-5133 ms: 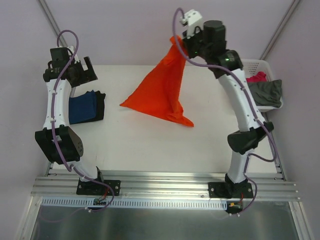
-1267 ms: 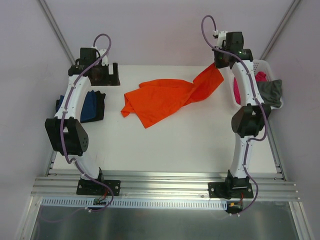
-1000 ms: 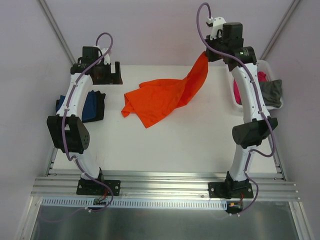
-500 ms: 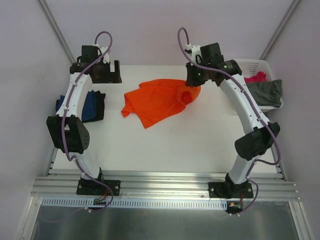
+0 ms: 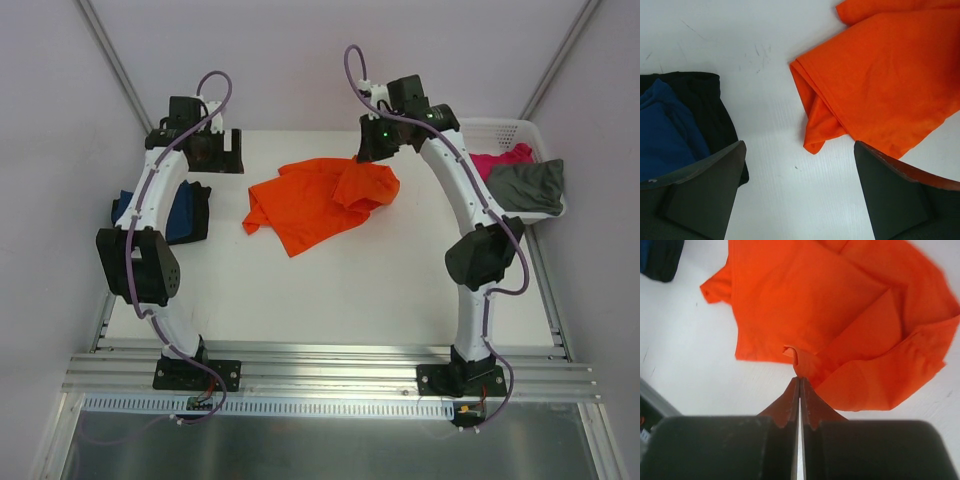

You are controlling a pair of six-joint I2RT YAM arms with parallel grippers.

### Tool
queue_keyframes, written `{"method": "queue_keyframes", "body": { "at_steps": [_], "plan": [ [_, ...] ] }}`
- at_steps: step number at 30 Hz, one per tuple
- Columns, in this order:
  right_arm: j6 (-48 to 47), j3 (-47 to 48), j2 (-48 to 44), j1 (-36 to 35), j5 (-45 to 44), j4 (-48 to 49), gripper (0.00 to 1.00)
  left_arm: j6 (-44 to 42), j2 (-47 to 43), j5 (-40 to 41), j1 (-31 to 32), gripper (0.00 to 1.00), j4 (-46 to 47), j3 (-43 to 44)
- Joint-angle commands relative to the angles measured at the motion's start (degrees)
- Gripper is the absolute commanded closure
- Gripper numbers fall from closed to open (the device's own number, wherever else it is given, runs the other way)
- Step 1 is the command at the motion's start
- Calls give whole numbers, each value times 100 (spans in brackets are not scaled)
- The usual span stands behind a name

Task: Fold and stack the t-shirts
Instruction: Flatten the tshirt out

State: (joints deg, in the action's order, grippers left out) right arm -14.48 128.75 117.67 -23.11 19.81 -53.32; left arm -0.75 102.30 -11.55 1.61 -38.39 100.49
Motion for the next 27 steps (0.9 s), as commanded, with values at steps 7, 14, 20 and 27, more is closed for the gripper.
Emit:
{"method": "queue_keyframes", "body": {
  "at_steps": [7,14,20,27],
  "plan": [
    [-327,1205,160,843,-751,691,99,-875,185,-1048,489,16,-844,-232],
    [-231,1214,248,1169,-645,682,99,-128,413,-3176,718,26,-1434,-1047],
    [-160,1328,432,1160,-602,770,99,725,527,-4197,727,25,-934,-2216],
    [-160,1302,521,1169,-575,727,99,1077,1352,-4531,736,28,-819,-1982]
  ]
}}
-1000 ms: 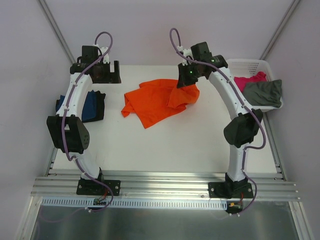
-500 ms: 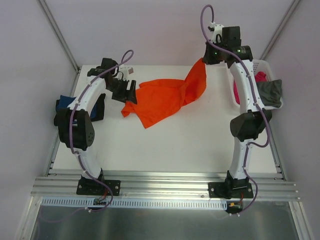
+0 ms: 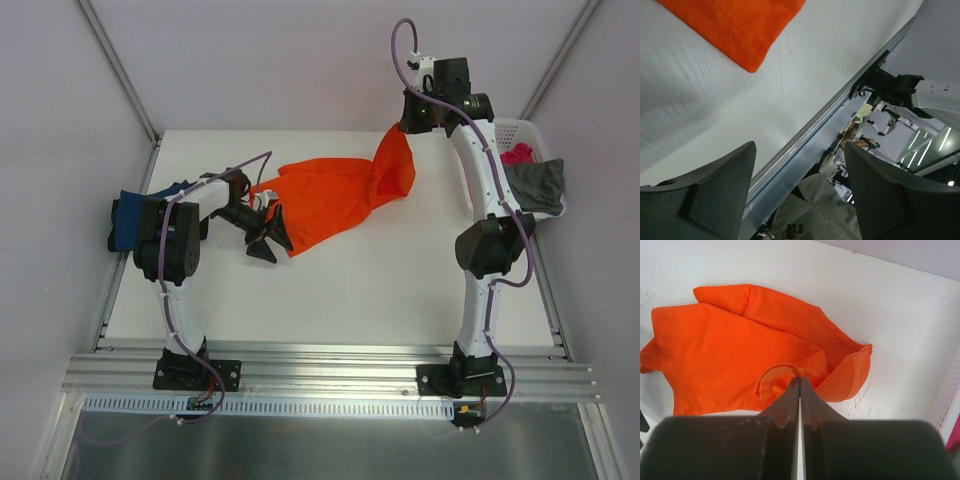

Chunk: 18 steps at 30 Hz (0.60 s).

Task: Fold and stack the t-shirts
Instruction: Flatten the tshirt out

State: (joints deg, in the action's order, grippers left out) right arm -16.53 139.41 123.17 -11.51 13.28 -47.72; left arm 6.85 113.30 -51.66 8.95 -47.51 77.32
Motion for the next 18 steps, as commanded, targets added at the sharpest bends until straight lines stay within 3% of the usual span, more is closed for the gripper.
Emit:
{"method": "queue_keyframes", "body": {
  "at_steps": [1,10,18],
  "plan": [
    [36,227,-39,8,78,150,99,360,341,-547,1,29,119,406],
    [1,297,-39,8,8,185,99,571,1019,-213,63,31,391,969],
    [19,375,5,17,8,193,99,633,764,68,221,36,479,433]
  ]
}}
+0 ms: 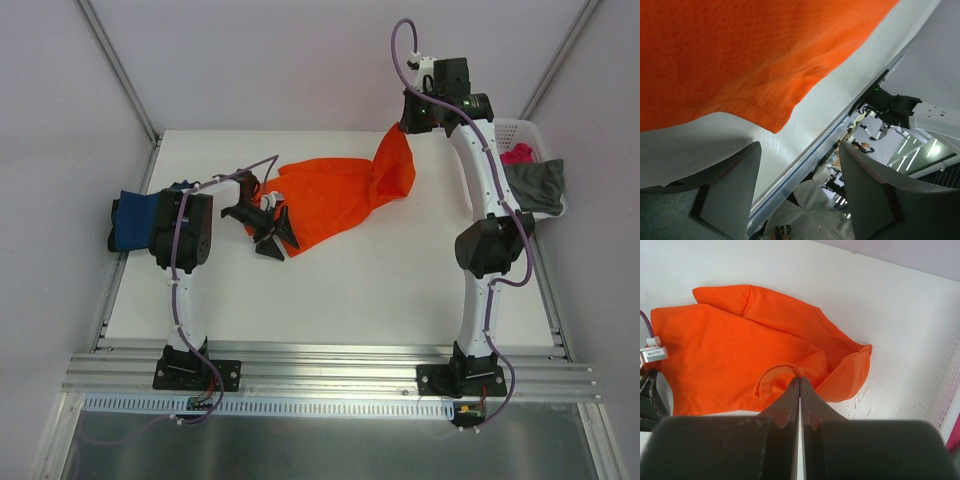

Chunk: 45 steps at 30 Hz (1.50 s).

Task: Fold and stack the t-shirts
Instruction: Flatten the tshirt out

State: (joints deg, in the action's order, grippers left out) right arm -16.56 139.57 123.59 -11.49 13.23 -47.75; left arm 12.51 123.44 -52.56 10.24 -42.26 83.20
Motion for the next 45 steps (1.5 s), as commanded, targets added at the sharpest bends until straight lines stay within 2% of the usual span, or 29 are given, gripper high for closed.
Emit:
{"method": "queue_keyframes", "body": {
  "at_steps": [1,11,15,18,19,22,25,27,30,37,45],
  "plan": [
    [21,387,-11,6,13,196,99,76,-250,349,118,36,-28,-155],
    [21,440,34,32,30,169,99,269,31,1186,365,36,-2,126],
    [21,422,16,76,56,160,99,304,137,1326,444,42,16,311],
    [21,422,16,94,48,143,99,339,224,1335,496,55,34,407],
    [12,431,16,103,39,152,99,357,251,1388,514,55,68,425],
    [3,413,25,111,48,143,99,383,321,1362,540,67,95,452],
    [12,422,34,111,39,143,99,401,251,1336,540,72,104,399],
    [3,440,60,112,39,134,99,366,137,1318,540,89,104,329],
    [-14,536,121,111,-48,160,99,348,-65,1432,540,100,104,267],
    [-111,712,52,120,-233,204,99,164,-575,1897,453,100,69,346],
    [-410,475,-809,147,-435,301,99,-864,-1796,2803,154,100,-28,1259]
  ]
}}
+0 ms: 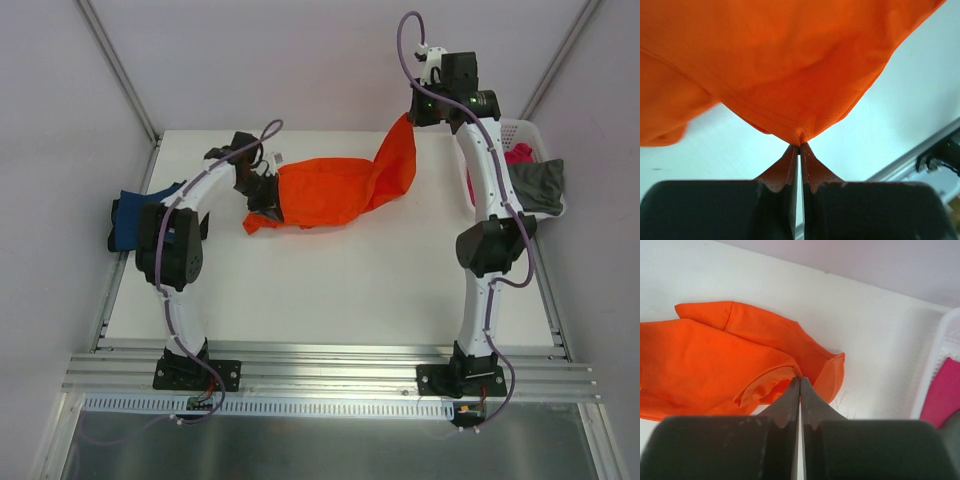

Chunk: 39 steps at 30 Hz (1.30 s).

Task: Fold and stack the t-shirts
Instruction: Flatten the tshirt out

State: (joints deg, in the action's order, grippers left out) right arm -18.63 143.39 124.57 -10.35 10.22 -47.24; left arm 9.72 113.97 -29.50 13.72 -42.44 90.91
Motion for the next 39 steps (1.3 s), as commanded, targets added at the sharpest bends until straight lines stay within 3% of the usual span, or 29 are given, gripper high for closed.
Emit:
{"method": "queue_keyframes", "body": {
  "at_steps": [1,10,21,30,39],
  "plan": [
    [-272,58,-1117,33,-160,251,99,-646,-1033,576,-246,100,-10,645],
    [-624,-811,-2472,42,-485,444,99,-1375,-1930,638,-677,100,-19,1349],
    [-379,-1278,-4018,138,-529,382,99,-2211,-3152,1174,-800,100,-10,2053],
    [-272,-2578,-6374,138,-476,470,99,-2343,-4725,1429,-783,100,34,2018],
    [-290,-2562,-6631,428,-652,496,100,-2413,-4464,1500,-791,100,139,2185]
  ]
}}
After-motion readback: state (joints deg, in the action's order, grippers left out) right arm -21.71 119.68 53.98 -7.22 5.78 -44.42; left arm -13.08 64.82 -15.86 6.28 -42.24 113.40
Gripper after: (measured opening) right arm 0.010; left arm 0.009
